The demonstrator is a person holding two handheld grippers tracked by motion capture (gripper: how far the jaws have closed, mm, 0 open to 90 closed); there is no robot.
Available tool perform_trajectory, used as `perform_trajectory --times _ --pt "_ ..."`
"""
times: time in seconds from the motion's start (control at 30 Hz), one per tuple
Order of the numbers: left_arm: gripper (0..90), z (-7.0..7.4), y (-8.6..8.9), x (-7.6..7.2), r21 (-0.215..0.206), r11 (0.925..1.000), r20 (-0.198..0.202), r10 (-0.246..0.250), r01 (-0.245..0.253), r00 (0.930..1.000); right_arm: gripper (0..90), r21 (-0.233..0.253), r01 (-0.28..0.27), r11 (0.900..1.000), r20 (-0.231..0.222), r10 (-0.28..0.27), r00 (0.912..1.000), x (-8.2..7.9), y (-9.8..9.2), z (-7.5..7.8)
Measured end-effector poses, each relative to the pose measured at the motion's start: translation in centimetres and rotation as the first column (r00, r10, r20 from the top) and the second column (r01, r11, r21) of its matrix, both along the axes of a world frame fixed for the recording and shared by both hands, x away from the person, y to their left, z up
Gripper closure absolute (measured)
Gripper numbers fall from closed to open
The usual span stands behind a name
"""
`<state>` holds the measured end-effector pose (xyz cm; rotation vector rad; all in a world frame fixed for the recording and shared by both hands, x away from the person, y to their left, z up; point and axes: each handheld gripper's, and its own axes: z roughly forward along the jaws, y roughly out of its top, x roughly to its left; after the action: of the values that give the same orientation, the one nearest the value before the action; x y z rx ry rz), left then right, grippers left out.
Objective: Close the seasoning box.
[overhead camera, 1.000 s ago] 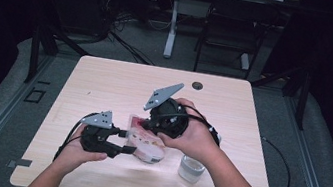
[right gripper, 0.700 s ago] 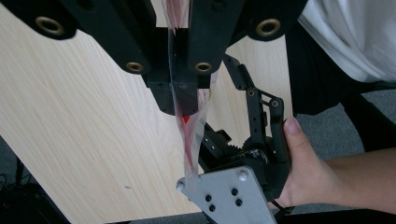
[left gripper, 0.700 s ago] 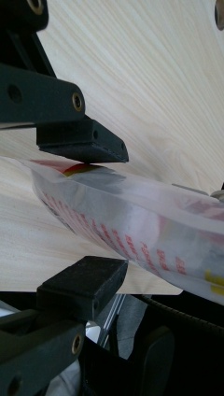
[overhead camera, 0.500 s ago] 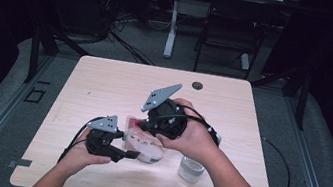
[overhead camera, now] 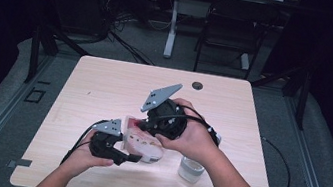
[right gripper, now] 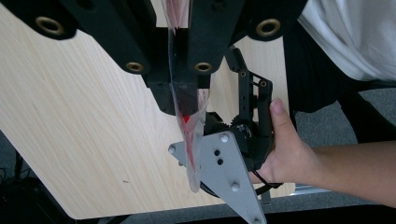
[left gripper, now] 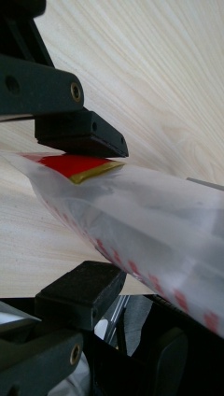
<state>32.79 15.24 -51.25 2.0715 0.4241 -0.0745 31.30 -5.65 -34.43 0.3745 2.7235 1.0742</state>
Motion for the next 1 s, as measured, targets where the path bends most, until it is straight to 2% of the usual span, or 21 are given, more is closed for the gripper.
perform_trajectory --times 0.17,0.37,0.57,1.0 --pt "39.9 -0.3 -0.1 0.1 -0.002 0.9999 -0.010 -0.016 0.016 0.9998 89.9 -0.006 -0.003 1.000 0.003 0.003 1.0000 -0.1 0.0 0.0" --pt "44.0 -0.4 -0.1 0.1 0.006 0.9995 0.007 -0.032 0.032 0.9995 89.9 -0.007 -0.007 1.000 0.001 0.007 1.0000 -0.1 0.0 -0.1" --pt "47.6 -0.4 -0.1 0.1 0.008 0.9990 -0.008 -0.045 0.045 0.9990 89.8 -0.011 -0.017 1.000 -0.002 0.017 0.9999 -0.2 -0.1 -0.1" --pt "57.2 -0.2 -0.3 -0.2 0.035 0.9958 -0.018 -0.084 0.085 0.9963 89.4 0.019 -0.022 1.000 -0.025 0.023 0.9994 -0.2 -1.2 -0.5"
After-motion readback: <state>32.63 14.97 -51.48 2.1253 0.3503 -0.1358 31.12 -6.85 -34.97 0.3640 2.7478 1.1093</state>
